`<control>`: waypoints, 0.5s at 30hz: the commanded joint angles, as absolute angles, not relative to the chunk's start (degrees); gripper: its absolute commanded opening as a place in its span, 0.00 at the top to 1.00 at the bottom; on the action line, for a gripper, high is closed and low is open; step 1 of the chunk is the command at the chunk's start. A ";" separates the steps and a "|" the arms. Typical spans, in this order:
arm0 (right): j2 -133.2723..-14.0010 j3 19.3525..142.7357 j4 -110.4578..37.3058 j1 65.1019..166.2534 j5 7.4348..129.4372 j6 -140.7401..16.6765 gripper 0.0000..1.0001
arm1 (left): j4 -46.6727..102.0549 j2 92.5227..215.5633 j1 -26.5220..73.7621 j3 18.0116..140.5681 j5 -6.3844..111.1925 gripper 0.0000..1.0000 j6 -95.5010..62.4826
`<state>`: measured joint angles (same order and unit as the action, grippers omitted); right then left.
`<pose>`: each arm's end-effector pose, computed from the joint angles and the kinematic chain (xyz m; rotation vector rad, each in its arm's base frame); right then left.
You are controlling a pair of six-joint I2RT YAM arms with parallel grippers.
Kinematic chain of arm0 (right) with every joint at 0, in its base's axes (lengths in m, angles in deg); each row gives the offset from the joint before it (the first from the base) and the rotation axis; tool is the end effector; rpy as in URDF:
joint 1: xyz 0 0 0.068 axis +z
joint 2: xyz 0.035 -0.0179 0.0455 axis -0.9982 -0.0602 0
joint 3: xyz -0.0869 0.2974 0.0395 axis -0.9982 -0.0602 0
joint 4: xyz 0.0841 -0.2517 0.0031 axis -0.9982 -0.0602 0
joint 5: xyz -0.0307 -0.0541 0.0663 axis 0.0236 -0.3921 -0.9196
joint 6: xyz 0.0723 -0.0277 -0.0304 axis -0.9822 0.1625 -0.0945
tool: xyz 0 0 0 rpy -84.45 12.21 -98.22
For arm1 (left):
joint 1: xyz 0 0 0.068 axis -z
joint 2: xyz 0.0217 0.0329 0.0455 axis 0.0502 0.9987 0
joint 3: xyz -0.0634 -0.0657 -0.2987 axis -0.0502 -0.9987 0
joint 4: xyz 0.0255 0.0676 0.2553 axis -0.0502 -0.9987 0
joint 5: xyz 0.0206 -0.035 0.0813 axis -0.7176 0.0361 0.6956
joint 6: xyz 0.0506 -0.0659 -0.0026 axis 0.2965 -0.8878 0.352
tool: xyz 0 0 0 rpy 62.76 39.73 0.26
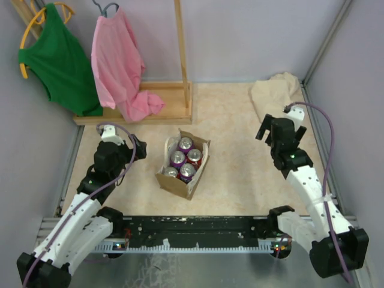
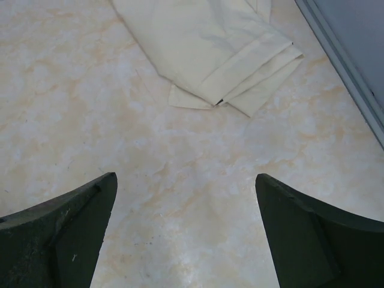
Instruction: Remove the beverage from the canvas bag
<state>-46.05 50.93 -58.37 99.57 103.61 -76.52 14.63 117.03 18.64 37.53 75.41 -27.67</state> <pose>0.2154 0.0152 0.3133 0.4284 1.9925 -0.1312 0.1674 -0.0461 0.2807 -0.1950 1.8900 -0.2821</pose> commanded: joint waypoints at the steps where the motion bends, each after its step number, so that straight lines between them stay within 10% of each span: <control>1: -43.72 51.84 -57.21 99.97 103.98 -76.42 0.01 | 13.52 116.33 18.85 39.94 75.97 0.00 -27.38; 15: -46.26 53.13 -61.20 99.97 113.51 -86.26 0.01 | 13.60 116.20 18.87 40.53 78.74 0.00 -25.12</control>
<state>-45.33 50.86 -59.27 99.59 107.10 -80.80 13.03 116.88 18.64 38.39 77.05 -26.80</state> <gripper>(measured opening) 0.992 0.998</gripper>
